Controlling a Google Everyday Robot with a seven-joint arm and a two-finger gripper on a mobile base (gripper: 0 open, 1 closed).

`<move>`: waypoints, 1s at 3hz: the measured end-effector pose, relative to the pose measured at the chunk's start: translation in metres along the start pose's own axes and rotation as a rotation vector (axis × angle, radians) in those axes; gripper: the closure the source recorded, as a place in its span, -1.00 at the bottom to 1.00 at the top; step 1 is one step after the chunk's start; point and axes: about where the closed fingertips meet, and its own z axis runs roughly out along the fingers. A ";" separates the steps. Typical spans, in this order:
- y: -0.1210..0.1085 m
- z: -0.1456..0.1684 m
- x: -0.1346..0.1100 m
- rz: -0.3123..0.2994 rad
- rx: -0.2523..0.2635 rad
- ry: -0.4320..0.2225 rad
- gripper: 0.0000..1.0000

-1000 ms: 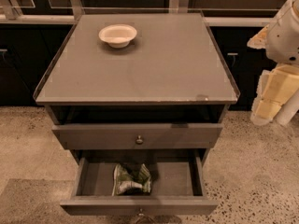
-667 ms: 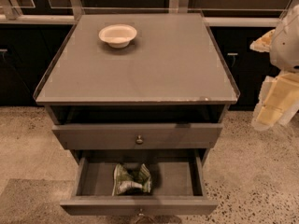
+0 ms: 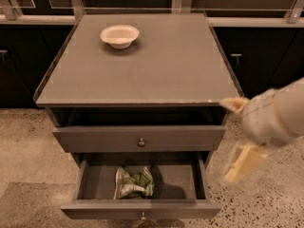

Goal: Pick green jalapeno chip bag from middle drawer and place on counter

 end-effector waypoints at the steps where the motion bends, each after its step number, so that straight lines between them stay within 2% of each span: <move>1: 0.036 0.109 -0.008 0.058 -0.134 -0.225 -1.00; 2: 0.032 0.143 -0.011 0.109 -0.138 -0.298 -1.00; 3: 0.039 0.147 0.003 0.147 -0.114 -0.317 -1.00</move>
Offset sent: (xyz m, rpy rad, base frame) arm -0.0028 0.0515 -0.0811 0.1998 0.0767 0.0549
